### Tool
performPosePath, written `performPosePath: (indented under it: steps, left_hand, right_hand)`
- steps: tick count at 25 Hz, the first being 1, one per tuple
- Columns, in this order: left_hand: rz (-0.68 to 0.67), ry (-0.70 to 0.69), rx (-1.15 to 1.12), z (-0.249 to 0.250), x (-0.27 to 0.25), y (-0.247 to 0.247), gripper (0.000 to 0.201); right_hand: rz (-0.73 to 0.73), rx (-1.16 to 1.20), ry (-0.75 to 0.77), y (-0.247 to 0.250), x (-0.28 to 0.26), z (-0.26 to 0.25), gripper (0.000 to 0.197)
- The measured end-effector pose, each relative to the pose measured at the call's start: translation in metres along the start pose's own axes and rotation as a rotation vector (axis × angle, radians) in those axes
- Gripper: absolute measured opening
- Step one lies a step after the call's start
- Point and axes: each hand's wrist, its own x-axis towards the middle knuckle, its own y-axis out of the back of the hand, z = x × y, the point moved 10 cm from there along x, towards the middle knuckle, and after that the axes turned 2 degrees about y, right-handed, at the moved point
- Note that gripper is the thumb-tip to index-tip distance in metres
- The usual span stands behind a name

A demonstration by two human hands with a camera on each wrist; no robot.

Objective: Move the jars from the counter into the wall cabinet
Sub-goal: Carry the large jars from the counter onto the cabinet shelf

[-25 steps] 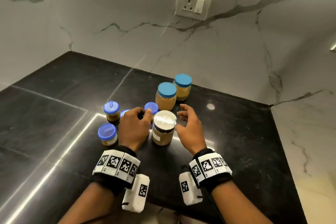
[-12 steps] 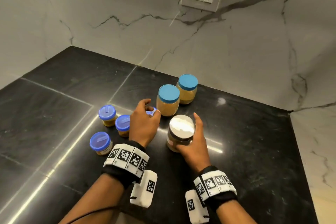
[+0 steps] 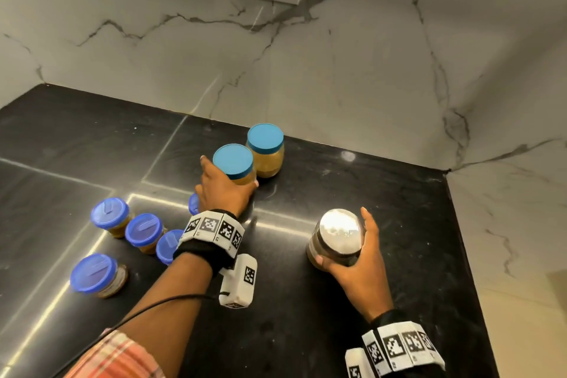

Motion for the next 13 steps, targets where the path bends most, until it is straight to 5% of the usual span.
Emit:
performPosePath:
  steps: [5,13]
  left_hand:
    - [0.045,0.006,0.114,-0.001,0.003,0.004,0.092]
    - [-0.049,-0.144,0.222,0.001,-0.045,-0.006,0.082]
  right_hand:
    - [-0.071,0.024,-0.008,-0.001,0.002,0.009,0.121]
    - [-0.027,0.041,-0.036,-0.001,-0.011,0.013,0.122]
